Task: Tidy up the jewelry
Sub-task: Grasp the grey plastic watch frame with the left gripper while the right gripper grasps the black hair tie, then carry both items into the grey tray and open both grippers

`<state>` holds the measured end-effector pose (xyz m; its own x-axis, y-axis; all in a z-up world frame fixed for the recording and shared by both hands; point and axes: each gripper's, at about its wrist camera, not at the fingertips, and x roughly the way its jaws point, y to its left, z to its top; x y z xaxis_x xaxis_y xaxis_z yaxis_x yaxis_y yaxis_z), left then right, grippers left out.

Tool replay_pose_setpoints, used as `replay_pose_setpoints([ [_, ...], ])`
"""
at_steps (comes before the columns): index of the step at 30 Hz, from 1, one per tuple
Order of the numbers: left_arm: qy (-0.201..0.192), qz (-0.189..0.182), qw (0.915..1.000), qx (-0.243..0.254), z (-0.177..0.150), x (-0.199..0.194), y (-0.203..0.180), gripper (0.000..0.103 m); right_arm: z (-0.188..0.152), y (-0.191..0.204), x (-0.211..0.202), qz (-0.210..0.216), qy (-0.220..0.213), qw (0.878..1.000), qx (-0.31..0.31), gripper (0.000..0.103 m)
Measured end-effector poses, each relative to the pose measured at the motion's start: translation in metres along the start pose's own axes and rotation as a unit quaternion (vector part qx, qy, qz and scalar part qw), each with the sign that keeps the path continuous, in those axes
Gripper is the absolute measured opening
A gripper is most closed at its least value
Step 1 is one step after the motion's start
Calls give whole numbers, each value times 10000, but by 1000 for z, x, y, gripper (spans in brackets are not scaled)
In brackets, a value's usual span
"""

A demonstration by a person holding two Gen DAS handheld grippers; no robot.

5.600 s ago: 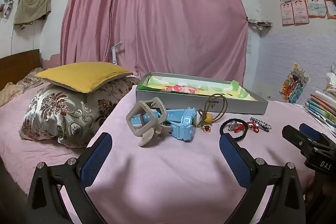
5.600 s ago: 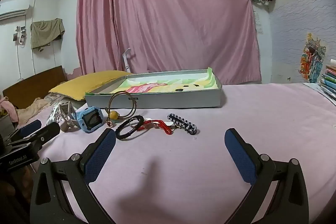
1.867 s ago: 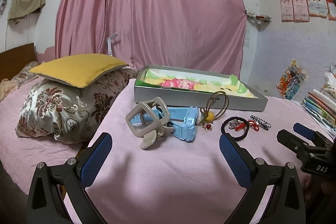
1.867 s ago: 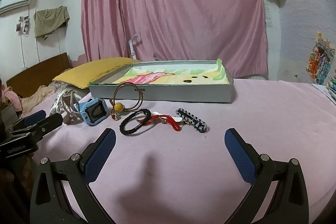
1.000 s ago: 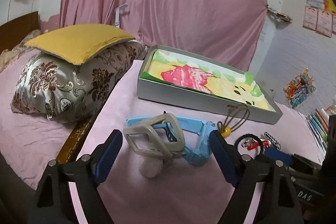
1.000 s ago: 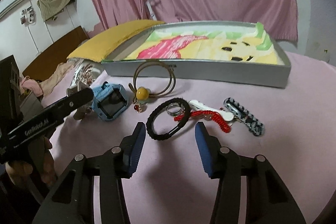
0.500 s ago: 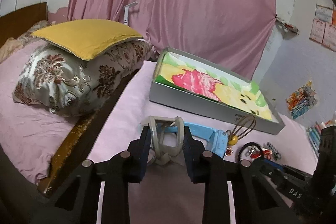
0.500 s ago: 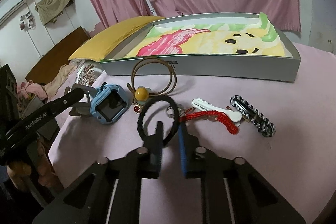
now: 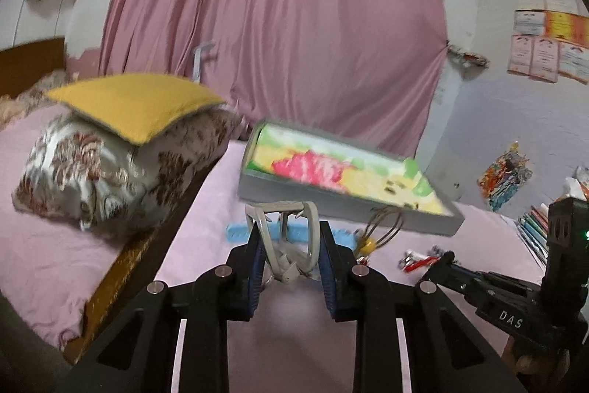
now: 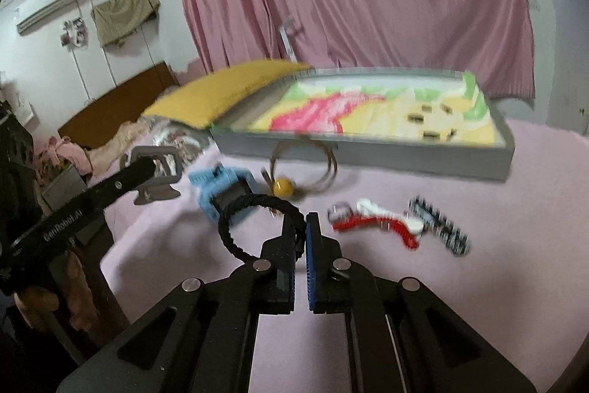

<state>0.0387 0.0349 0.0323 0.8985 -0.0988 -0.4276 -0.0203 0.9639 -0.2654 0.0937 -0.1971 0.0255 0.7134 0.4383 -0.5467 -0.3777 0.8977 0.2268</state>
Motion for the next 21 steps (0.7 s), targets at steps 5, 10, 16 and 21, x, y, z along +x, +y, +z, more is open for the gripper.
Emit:
replay_pose_setpoints([
  [5, -419, -176, 9990, -21, 18, 1, -12, 25, 26, 4, -15, 52, -692, 9975, -105, 5],
  [10, -972, -268, 9948, 127, 41, 9, -27, 25, 58, 10, -20, -28, -1582, 9869, -303, 5],
  [16, -1532, -296, 9860, 591, 70, 23, -45, 25, 90, 16, -13, -311, -2178, 9738, -569, 5],
  [21, -1370, -302, 9863, 869, 89, 56, -51, 25, 105, 15, 5, -557, -2093, 9746, -565, 5],
])
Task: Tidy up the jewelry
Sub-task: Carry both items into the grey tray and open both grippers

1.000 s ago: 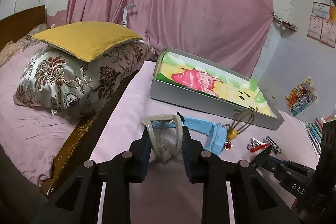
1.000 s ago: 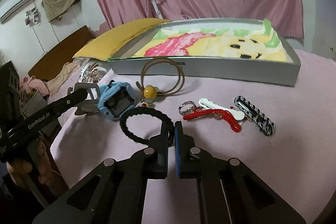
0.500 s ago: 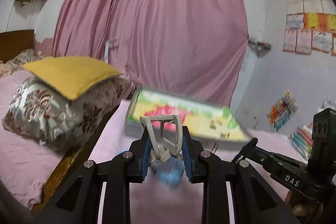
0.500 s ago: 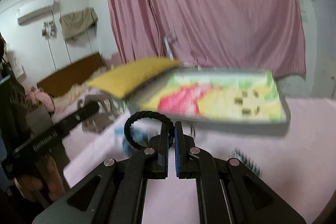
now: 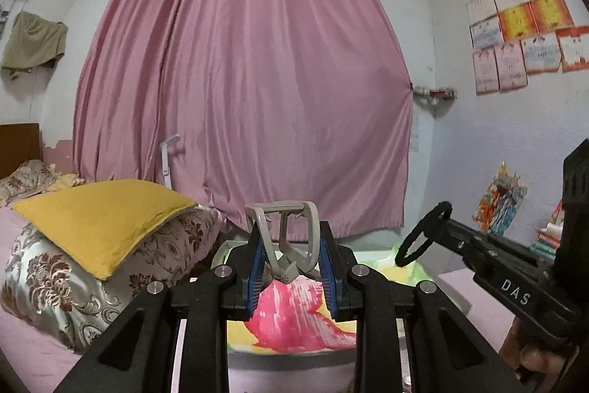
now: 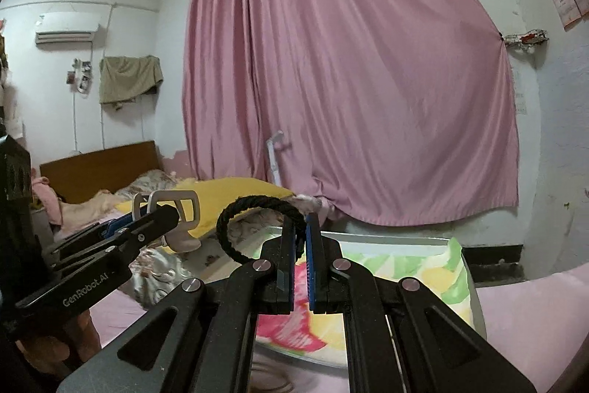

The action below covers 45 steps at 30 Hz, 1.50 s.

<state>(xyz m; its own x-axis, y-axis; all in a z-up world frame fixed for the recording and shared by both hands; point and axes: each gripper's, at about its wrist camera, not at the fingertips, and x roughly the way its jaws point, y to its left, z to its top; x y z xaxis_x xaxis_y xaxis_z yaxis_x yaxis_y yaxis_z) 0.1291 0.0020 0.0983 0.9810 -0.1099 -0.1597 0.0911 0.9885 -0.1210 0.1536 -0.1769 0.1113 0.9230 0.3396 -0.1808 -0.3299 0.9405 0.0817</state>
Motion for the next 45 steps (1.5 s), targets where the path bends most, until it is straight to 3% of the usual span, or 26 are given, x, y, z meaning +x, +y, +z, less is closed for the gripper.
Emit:
replay_pose_setpoints([
  [6, 1222, -179, 9922, -176, -3, 58, 14, 25, -9, -10, 43, -234, 667, 9973, 223, 5],
  [13, 2423, -239, 9686, -512, -25, 101, 34, 25, -41, -36, 87, -236, 1717, 9824, 690, 5],
  [17, 2807, -360, 9561, -767, -41, 115, 45, 25, -54, -48, 99, -87, 2118, 9730, 908, 5],
  [22, 2948, -401, 9508, -868, -51, 121, 46, 25, -66, -47, 112, -13, 2411, 9659, 940, 5],
  [33, 2992, -431, 9495, -837, -51, 115, 46, 29, -71, -48, 112, -46, 2607, 9608, 942, 8],
  [35, 2942, -416, 9510, -856, -50, 111, 47, 35, -70, -49, 108, -86, 2583, 9615, 935, 14],
  [37, 2860, -418, 9533, -873, -48, 105, 48, 48, -68, -50, 103, -118, 2512, 9629, 977, 28],
  [39, 2746, -484, 9555, -959, -47, 99, 50, 57, -67, -52, 97, -160, 2421, 9648, 1012, 32],
  [42, 2559, -457, 9609, -955, -45, 88, 50, 58, -62, -52, 85, -230, 2208, 9703, 962, 33],
  [44, 2437, -387, 9647, -917, -43, 79, 49, 59, -59, -53, 75, -269, 2000, 9749, 935, 42],
  [45, 2377, -377, 9664, -903, -42, 75, 48, 65, -56, -52, 68, -313, 1861, 9778, 909, 53],
])
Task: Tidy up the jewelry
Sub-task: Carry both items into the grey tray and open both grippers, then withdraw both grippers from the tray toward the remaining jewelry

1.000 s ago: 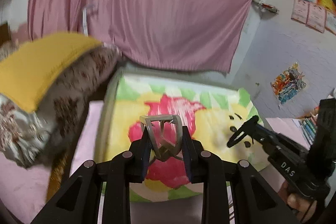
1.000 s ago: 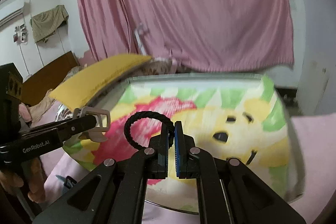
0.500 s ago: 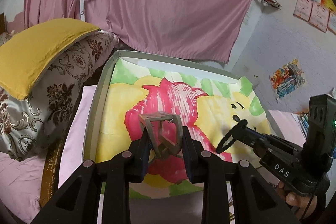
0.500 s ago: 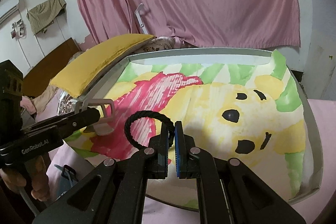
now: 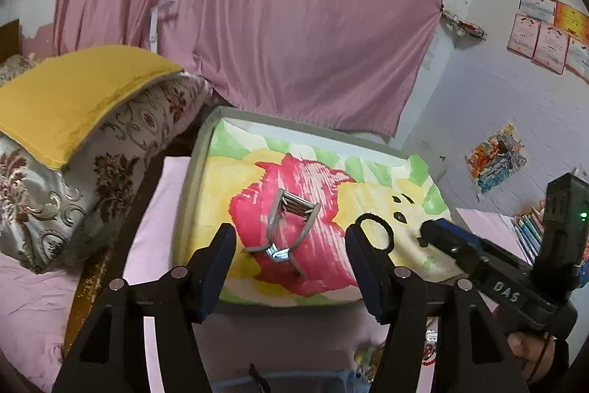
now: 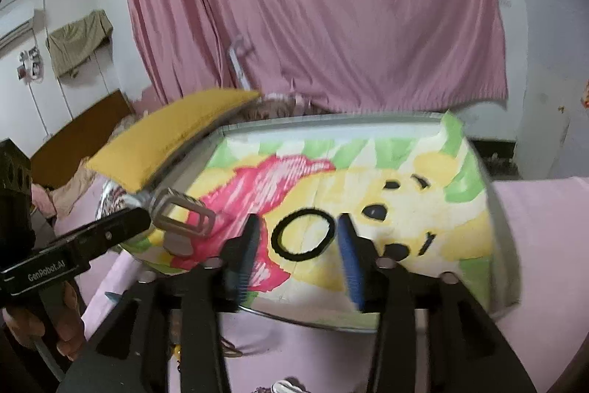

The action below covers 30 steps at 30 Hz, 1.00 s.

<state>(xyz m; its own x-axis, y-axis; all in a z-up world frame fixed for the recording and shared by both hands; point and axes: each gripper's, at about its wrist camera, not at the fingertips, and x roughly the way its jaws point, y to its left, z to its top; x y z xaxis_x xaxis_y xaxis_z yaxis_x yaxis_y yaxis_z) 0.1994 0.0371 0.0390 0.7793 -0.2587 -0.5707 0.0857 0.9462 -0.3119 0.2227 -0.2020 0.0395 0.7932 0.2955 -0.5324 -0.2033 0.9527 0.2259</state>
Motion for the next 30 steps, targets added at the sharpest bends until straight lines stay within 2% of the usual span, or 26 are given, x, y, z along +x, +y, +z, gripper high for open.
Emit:
replay_pose_setpoints([
  [1, -109, 23, 9999, 19, -2, -6, -2, 74, 0, 0, -6, -36, -119, 9999, -16, 63],
  [5, -510, 139, 9985, 164, -10, -30, -9, 86, -4, 2, -37, -336, -637, 9973, -129, 84],
  [6, -567, 176, 9981, 185, -11, -34, -10, 93, -5, 3, -43, -407, -721, 9965, -140, 90],
  [7, -652, 219, 9975, 189, -13, -39, -11, 99, -8, 4, -52, -505, -837, 9951, -162, 92],
  [10, -904, 273, 9954, 177, -21, -54, -14, 101, -15, 7, -72, -646, -1062, 9919, -266, 99],
  [20, -1390, 548, 9880, 385, -62, -98, -25, 102, -47, 20, -123, -590, -1375, 9869, -604, 101],
  [25, -1374, 628, 9874, 475, -80, -107, -26, 102, -62, 25, -134, -561, -1363, 9861, -766, 101],
  [30, -1093, 703, 9896, 624, -92, -104, -25, 102, -71, 17, -133, -657, -1023, 9889, -856, 101],
])
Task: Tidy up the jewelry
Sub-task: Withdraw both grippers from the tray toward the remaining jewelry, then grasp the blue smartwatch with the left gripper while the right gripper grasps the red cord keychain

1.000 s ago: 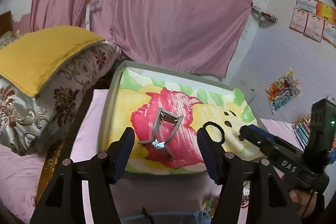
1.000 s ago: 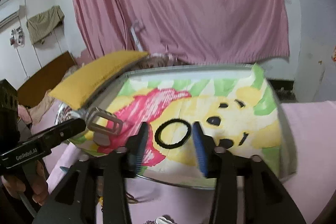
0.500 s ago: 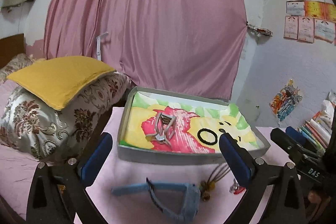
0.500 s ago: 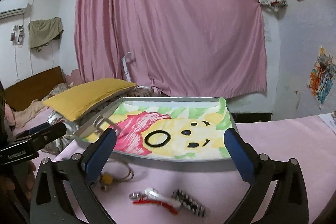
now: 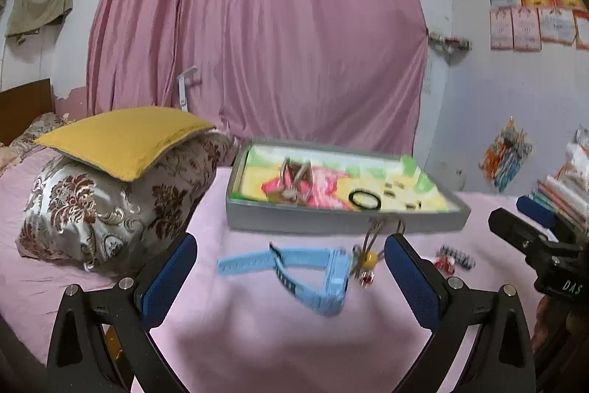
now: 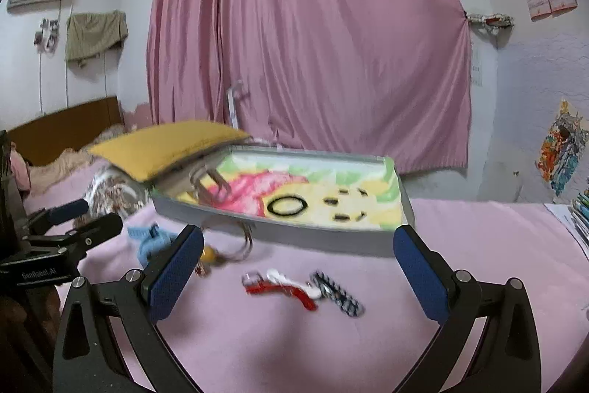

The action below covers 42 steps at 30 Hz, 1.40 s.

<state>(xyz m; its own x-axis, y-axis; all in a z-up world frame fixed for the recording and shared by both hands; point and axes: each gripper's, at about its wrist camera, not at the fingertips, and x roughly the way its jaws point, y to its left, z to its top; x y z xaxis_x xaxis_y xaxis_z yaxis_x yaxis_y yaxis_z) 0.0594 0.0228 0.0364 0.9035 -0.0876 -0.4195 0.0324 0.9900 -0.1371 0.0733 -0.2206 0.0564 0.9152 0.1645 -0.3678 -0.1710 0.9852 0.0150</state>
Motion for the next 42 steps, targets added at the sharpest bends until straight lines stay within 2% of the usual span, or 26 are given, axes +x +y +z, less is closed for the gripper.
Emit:
replay_pose_setpoints([
  [9, 680, -265, 9973, -104, -12, 18, 4, 102, -17, -14, 24, 557, 1004, 9931, 258, 101],
  [12, 825, -407, 9956, -192, -13, 23, 4, 100, -21, -17, 32, 586, 1243, 9901, 300, 100],
  [14, 934, -475, 9943, -212, -14, 27, 4, 95, -22, -18, 37, 764, 1395, 9866, 372, 94],
  [16, 1105, -532, 9922, -212, -15, 33, 3, 86, -23, -18, 40, 934, 1508, 9832, 421, 78],
  [17, 1192, -568, 9910, -207, -15, 36, 2, 82, -24, -18, 43, 1024, 1584, 9811, 423, 74],
  [19, 1366, -637, 9884, -165, -17, 44, 1, 73, -27, -17, 48, 1073, 1712, 9786, 389, 62],
  [22, 1531, -712, 9855, -147, -17, 50, 2, 67, -29, -18, 57, 1077, 1902, 9752, 342, 50],
  [26, 1707, -830, 9817, -120, -13, 58, 1, 66, -28, -18, 67, 1002, 2096, 9724, 200, 49],
  [29, 1888, -891, 9779, -76, -9, 66, -1, 60, -25, -16, 74, 966, 2200, 9707, -5, 48],
  [33, 2001, -931, 9753, -68, -4, 73, -3, 57, -21, -14, 81, 1006, 2312, 9675, -173, 33],
  [39, 2131, -846, 9733, -106, -2, 76, -4, 48, -22, -12, 86, 972, 2417, 9650, -290, 29],
  [42, 2155, -854, 9727, -79, -1, 76, -5, 45, -23, -10, 85, 1002, 2420, 9646, -316, 14],
])
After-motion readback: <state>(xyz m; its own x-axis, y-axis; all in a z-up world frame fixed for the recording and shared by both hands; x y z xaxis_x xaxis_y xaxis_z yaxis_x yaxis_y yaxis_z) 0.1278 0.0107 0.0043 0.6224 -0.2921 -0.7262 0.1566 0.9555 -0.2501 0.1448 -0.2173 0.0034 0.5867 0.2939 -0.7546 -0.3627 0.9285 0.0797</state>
